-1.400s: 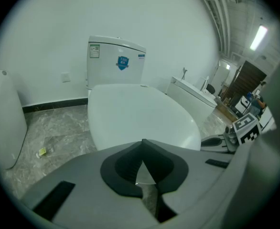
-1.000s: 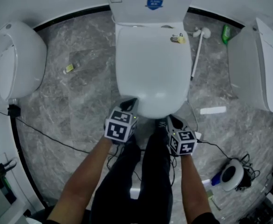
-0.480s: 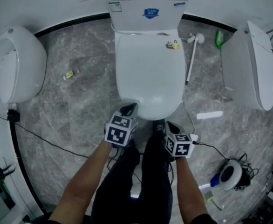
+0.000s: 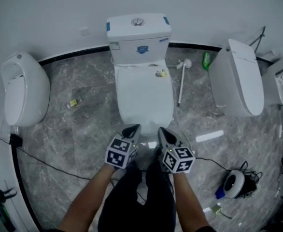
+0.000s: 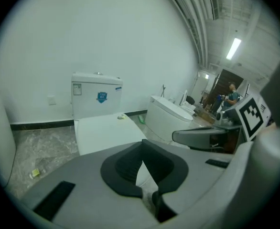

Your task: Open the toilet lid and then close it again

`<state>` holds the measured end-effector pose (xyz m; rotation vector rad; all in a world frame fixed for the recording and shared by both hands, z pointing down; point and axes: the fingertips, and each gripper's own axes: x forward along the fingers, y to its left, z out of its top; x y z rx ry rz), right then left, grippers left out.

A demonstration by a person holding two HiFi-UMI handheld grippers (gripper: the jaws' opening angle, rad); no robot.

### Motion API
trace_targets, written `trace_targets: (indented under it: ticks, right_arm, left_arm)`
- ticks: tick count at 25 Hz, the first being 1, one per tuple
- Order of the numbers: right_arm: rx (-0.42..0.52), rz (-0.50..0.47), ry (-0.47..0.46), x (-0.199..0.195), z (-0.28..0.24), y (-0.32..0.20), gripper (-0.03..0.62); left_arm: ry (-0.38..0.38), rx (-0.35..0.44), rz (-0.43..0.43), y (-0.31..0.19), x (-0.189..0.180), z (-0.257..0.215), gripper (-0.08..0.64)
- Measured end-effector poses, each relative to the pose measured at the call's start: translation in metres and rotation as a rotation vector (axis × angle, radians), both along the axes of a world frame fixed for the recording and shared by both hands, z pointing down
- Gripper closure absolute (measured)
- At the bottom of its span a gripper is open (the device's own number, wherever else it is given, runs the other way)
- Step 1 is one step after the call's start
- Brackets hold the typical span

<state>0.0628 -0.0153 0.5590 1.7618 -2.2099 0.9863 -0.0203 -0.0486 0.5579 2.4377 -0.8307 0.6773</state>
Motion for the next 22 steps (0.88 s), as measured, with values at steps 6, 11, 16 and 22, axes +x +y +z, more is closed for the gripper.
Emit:
trace_targets:
  ticks: [6, 11, 16, 22]
  right_arm:
    - [0.167, -0.056, 0.045, -0.01, -0.113, -0.007, 0.581]
    - [0.251, -0.1, 0.067, -0.018, -0.181, 0.002, 0.581]
    - [0.316, -0.115, 0.038, -0.014, -0.23, 0.023, 0.581]
    - [0.369, -0.155, 0.002, -0.01, -0.278, 0.073, 0.583]
  left_arm:
    - [0.105, 0.07, -0.037, 0.003, 0.0, -0.086, 0.552]
    - [0.159, 0.136, -0.052, 0.017, 0.002, -0.154, 0.553]
    - [0.149, 0.224, -0.067, 0.044, 0.007, -0.21, 0.554]
    - [0.148, 0.262, -0.142, 0.099, 0.007, -0.258, 0.553]
